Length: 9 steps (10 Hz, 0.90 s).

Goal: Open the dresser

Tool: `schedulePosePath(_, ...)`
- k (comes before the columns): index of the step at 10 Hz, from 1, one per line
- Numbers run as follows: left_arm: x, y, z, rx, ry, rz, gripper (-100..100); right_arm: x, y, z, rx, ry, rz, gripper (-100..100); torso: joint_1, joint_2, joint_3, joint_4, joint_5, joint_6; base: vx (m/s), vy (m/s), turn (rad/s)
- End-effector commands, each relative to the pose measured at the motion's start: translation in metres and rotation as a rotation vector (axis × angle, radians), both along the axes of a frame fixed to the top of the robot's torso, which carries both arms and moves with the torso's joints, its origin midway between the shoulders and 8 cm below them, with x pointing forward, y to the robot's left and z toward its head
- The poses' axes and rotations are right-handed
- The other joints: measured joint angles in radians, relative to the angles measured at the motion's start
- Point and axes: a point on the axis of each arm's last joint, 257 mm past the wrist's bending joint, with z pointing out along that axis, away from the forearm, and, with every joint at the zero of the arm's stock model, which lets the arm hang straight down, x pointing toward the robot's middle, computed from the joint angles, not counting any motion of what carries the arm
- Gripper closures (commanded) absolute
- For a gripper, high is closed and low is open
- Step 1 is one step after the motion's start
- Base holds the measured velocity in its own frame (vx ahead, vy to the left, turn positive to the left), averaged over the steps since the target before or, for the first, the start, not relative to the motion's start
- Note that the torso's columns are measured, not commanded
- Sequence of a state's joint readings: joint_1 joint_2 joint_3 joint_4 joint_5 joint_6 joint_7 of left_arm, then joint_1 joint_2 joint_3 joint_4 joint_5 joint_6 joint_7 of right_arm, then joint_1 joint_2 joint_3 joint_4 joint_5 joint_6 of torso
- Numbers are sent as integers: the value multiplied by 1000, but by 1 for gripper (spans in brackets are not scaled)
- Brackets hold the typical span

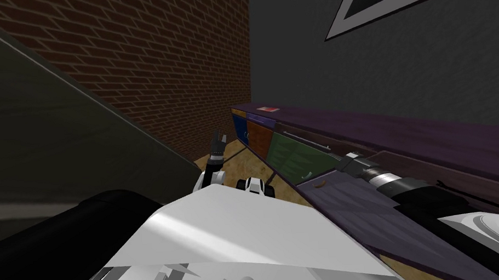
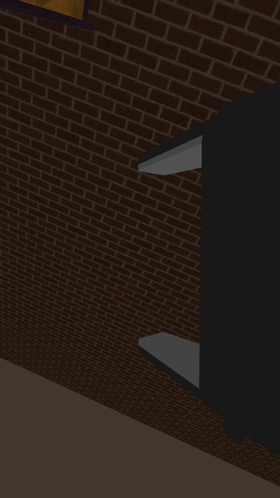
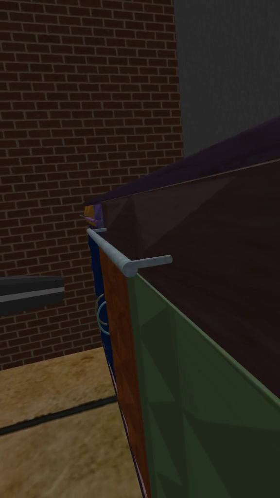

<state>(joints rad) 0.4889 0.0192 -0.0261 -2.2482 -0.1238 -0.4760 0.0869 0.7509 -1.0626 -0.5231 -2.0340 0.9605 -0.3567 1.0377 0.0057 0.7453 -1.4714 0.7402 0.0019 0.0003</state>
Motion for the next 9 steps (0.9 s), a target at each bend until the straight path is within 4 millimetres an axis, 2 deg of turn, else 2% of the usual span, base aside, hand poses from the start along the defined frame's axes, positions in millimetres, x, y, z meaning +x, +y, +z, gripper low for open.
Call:
schedulePosePath(1,0,0,0,0,0,0,0,-2,7,1,4,1,15,100,-3,-4,-2,-1,-1,0,-160,158,-52)
schedulePosePath(2,0,0,0,0,0,0,0,-1,5,1,3,1,11,100,-4,-6,-4,-2,-2,0,-80,79,-19)
schedulePosePath(3,0,0,0,0,0,0,0,0,2,1,2,1,4,-100,-10,-12,-7,-4,-3,-1,68,-47,40)
schedulePosePath(5,0,0,0,1,1,0,0,1,-2,0,-1,1,-2,-100,-15,-18,-12,-6,-5,-1,120,-109,49)
schedulePosePath(7,0,0,0,1,1,0,0,2,-6,0,-4,0,-11,-100,-6,-8,-5,-3,-2,0,138,-118,49)
schedulePosePath(9,0,0,0,0,0,0,0,2,-6,1,-3,0,-9,-100,-1,-3,-2,-1,-1,0,45,-34,9)
